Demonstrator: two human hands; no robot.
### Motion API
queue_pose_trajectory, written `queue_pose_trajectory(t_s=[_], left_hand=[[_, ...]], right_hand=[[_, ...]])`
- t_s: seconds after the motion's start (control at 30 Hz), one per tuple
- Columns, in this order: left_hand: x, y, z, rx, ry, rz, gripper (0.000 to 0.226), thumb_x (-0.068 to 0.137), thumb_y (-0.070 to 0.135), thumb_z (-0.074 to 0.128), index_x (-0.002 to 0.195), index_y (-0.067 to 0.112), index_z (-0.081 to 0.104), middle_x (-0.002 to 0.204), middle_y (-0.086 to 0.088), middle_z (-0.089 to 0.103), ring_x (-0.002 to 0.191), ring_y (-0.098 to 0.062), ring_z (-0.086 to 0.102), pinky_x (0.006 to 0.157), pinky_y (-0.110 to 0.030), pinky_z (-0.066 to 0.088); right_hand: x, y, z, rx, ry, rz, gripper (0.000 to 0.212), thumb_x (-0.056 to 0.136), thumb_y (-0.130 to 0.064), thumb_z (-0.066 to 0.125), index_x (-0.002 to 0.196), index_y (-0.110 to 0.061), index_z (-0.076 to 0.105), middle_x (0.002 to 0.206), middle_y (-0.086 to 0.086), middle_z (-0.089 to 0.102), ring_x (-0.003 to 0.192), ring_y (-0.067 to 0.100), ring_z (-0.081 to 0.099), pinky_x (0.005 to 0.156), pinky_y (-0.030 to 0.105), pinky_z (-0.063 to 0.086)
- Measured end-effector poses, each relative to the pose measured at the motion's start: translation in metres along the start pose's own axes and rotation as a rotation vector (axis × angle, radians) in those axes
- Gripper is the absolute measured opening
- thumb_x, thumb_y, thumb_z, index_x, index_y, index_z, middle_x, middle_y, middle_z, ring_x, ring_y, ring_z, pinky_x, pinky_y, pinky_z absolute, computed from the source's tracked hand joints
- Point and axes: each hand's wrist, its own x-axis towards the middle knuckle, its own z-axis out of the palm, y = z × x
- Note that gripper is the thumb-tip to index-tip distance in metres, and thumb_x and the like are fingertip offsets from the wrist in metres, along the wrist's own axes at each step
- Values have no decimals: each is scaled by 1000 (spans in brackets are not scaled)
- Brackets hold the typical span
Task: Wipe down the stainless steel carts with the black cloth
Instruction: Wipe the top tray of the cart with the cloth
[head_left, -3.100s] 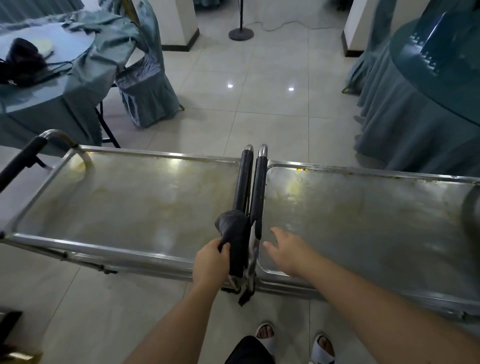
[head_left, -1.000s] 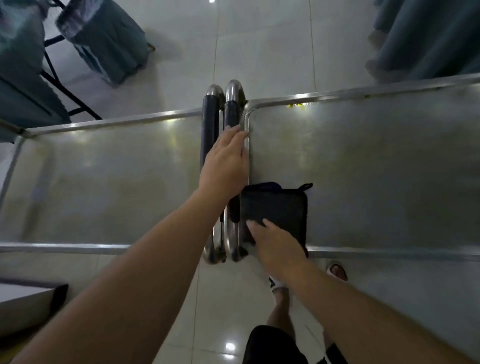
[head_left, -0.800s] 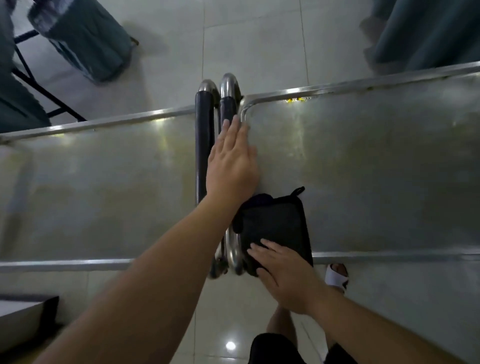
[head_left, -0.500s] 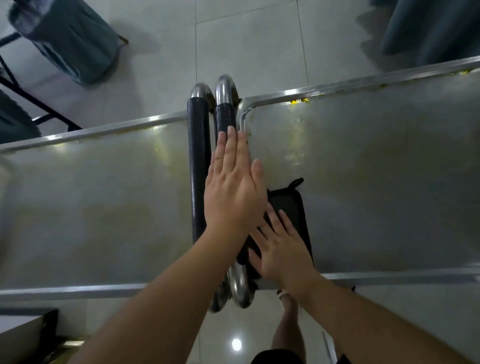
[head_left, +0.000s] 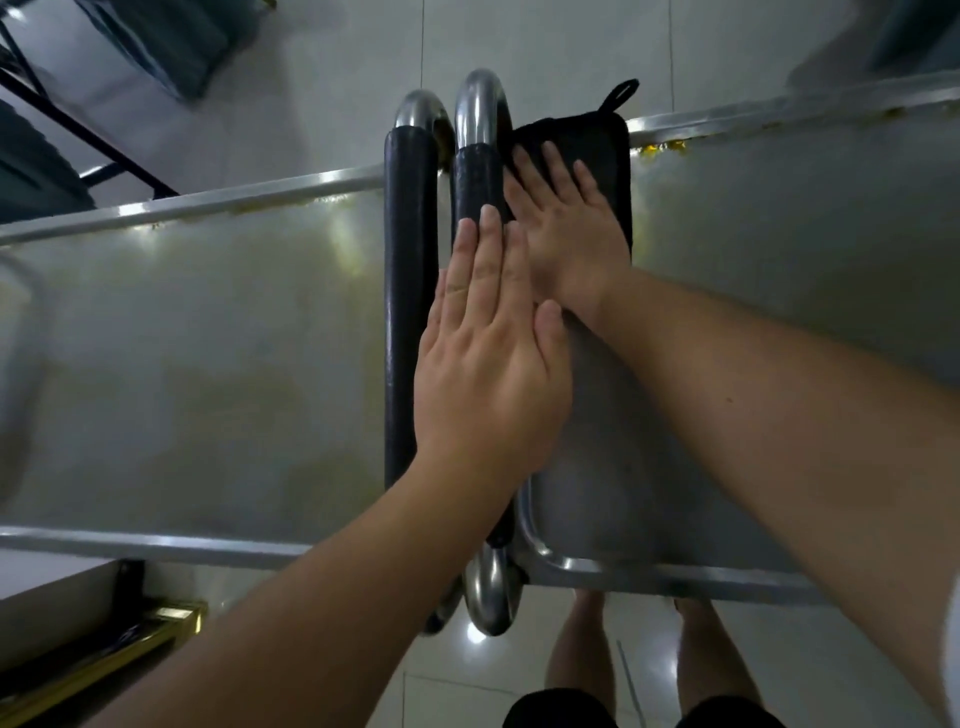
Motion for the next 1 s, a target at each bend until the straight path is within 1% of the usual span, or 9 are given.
queue_pose_trajectory(t_s=[0.17, 0.23, 0.37, 0.47, 0.53, 0.67, 0.73, 0.87, 1.0], left_hand=[[0, 0, 3, 23, 16, 7, 63, 114, 38, 21, 170, 13, 9, 179, -1, -2, 162, -8, -11, 130, -28, -10], [0, 0, 3, 37, 34, 4, 63, 114, 38, 22, 170, 14, 9, 179, 0, -2, 162, -7, -12, 128, -25, -14], [0, 0, 1, 23, 35, 5, 65, 112, 42, 18, 171, 18, 5, 179, 4, -6, 161, -3, -15, 128, -25, -14], [0, 1, 1, 29, 7, -7, 66, 111, 45, 15, 171, 19, 3, 178, 6, -8, 160, -2, -18, 128, -26, -14], [0, 2, 1, 36, -5, -15, 67, 110, 46, 13, 171, 19, 4, 178, 7, -9, 159, -1, -19, 128, -26, -15], [-1, 3, 0, 47, -12, -10, 67, 110, 47, 12, 171, 18, 3, 178, 6, -11, 158, -1, -22, 127, -24, -18], [0, 3, -2, 58, -12, -3, 67, 111, 46, 12, 170, 17, 2, 178, 5, -12, 158, -1, -23, 127, -25, -18], [-1, 6, -1, 78, -2, -12, 67, 111, 43, 17, 171, 17, 5, 178, 5, -9, 159, -3, -21, 127, -25, -17], [1, 5, 1, 87, 14, -15, 66, 111, 40, 22, 171, 16, 11, 179, 2, -4, 161, -6, -16, 130, -29, -12]], right_hand=[[-49, -1, 11, -14, -45, 45, 75, 100, -61, 8, 166, -27, -1, 175, -1, -3, 160, 24, -9, 129, 49, 1], [-93, -4, 22, -27, -57, 31, 77, 99, -62, 12, 166, -26, 0, 175, -1, 0, 160, 26, -8, 129, 51, 4], [-212, -12, 52, 5, -36, -45, 72, 104, -57, 31, 167, -27, 11, 174, -1, 10, 161, 26, -1, 127, 54, 14], [-294, -5, 71, 6, -76, -89, 71, 104, -57, 35, 166, -30, 14, 174, -3, 9, 161, 25, 4, 124, 55, 22], [-317, 7, 74, 7, -99, -103, 71, 104, -58, 36, 166, -33, 15, 174, -7, 10, 161, 22, 6, 123, 53, 25], [-277, 32, 58, -33, -77, -135, 73, 100, -57, 42, 165, -32, 22, 173, -6, 16, 160, 22, 10, 125, 51, 21], [-227, 49, 43, -63, -30, -84, 72, 100, -57, 37, 165, -30, 24, 172, -3, 18, 160, 24, 11, 127, 51, 18], [-118, 83, 15, -103, -17, 5, 72, 101, -62, 22, 166, -32, 12, 174, -6, 8, 160, 21, 1, 129, 46, 4], [-37, 108, -9, -102, 21, -12, 75, 99, -64, 22, 166, -32, 15, 174, -7, 9, 160, 22, 3, 129, 45, 2]])
